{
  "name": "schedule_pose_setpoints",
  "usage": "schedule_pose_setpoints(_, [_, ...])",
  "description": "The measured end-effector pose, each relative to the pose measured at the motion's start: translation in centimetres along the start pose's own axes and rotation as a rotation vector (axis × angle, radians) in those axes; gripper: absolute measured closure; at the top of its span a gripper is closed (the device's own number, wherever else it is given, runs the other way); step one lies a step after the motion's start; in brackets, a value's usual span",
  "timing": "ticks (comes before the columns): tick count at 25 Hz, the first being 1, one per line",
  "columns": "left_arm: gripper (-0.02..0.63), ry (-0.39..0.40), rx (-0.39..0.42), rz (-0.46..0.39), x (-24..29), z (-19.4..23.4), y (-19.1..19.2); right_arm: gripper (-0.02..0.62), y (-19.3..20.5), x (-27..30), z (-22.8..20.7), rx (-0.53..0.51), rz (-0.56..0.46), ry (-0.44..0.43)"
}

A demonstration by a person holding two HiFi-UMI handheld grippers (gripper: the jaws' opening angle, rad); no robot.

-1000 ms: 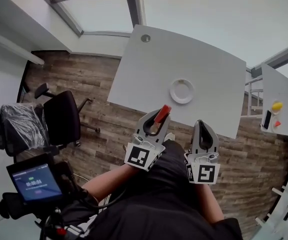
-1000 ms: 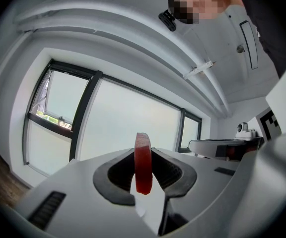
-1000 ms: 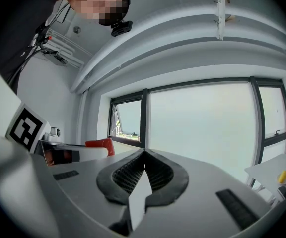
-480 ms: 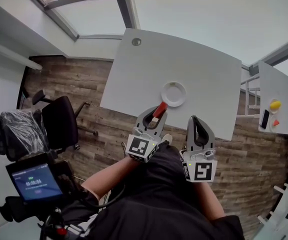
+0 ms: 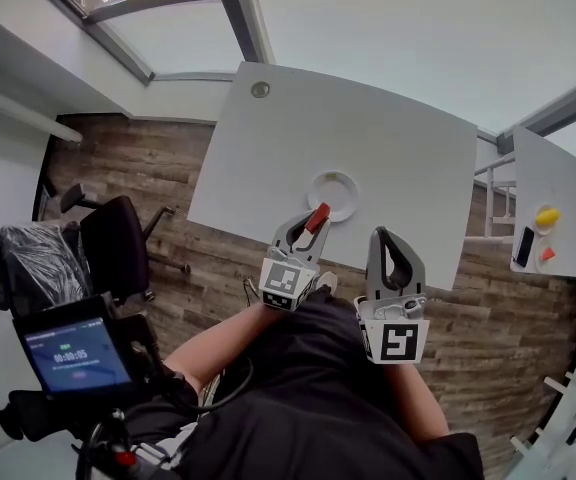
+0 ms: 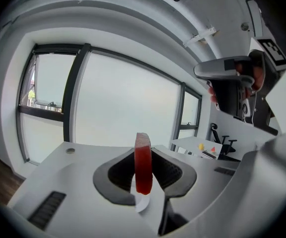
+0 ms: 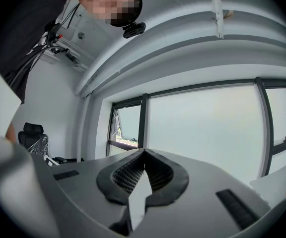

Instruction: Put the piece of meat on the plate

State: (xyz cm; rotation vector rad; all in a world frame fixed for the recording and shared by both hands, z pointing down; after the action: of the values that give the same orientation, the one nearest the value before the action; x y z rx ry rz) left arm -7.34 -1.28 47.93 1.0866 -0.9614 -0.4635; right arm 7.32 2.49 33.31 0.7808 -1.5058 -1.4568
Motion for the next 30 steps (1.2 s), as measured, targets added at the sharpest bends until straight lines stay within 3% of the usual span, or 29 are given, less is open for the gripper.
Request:
schedule_pose_setpoints(6, [0.512, 0.010, -0.058, 0.082, 6.6, -1.1, 2.8, 0.591, 2.9, 1.3, -5.4, 0.026, 0.020, -0.003])
schedule_pose_setpoints(15, [0.512, -0.037, -0.079, 0.134, 7.9, 0.4, 4.3, 0.591, 0.8, 0.6, -5.9, 0.040, -0.005, 0.026])
schedule_pose_setpoints(26, [0.512, -0.011, -0.052, 0.195, 9.9, 1.4, 6.5, 0.591, 0.5, 0.2, -4.6, -0.007, -0.004, 0.008])
schedule_pose_setpoints(30, [0.512, -0.013, -0.049, 0.219, 10.4, 1.6, 7.4, 0.591, 1.3, -0.1, -5.0, 0.021, 0.025, 0.022])
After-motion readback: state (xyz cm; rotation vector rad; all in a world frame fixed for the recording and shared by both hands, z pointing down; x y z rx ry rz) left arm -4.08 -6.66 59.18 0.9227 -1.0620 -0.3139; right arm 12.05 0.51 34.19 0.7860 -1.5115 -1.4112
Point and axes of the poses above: the fingertips, and each gripper's own axes: x forward along the fingers, z to its left, y out of its underside, the point moved 7 cm from there along -x, backward along the fingers, and after that the axes turned 9 degrees about z, right-handed, at the moved point
